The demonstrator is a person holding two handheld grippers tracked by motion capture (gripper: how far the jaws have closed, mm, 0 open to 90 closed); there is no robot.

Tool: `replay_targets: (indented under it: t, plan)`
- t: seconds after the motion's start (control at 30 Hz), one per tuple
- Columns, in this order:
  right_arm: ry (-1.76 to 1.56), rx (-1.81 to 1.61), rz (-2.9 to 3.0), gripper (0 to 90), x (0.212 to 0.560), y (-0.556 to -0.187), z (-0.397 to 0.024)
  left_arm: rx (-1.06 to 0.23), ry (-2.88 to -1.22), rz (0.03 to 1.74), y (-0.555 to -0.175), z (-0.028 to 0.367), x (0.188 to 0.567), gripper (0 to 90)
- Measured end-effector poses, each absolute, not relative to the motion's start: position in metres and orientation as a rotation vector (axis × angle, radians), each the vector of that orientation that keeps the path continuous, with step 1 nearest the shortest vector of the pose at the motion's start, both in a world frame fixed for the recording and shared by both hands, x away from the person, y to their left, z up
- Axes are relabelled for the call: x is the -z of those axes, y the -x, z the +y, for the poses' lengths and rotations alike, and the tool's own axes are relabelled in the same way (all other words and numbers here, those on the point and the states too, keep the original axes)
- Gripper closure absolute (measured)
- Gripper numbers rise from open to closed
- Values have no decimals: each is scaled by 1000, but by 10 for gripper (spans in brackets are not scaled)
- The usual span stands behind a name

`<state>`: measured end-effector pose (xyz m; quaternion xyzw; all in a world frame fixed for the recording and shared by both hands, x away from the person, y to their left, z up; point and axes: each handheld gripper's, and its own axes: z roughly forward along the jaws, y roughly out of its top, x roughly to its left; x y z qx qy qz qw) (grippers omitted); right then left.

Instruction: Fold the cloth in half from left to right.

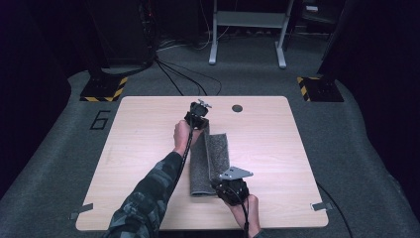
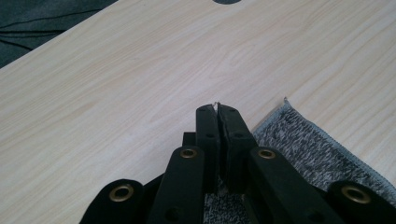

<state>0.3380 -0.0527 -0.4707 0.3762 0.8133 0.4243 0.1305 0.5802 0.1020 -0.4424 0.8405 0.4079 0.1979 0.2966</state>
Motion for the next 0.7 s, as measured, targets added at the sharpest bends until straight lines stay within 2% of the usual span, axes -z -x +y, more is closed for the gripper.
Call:
replay_targets:
  t: [0.7]
  plan:
    - [-1185, -1183, 2353, 851, 489, -342, -77, -507, -2255, 1060, -581, 80, 452, 865]
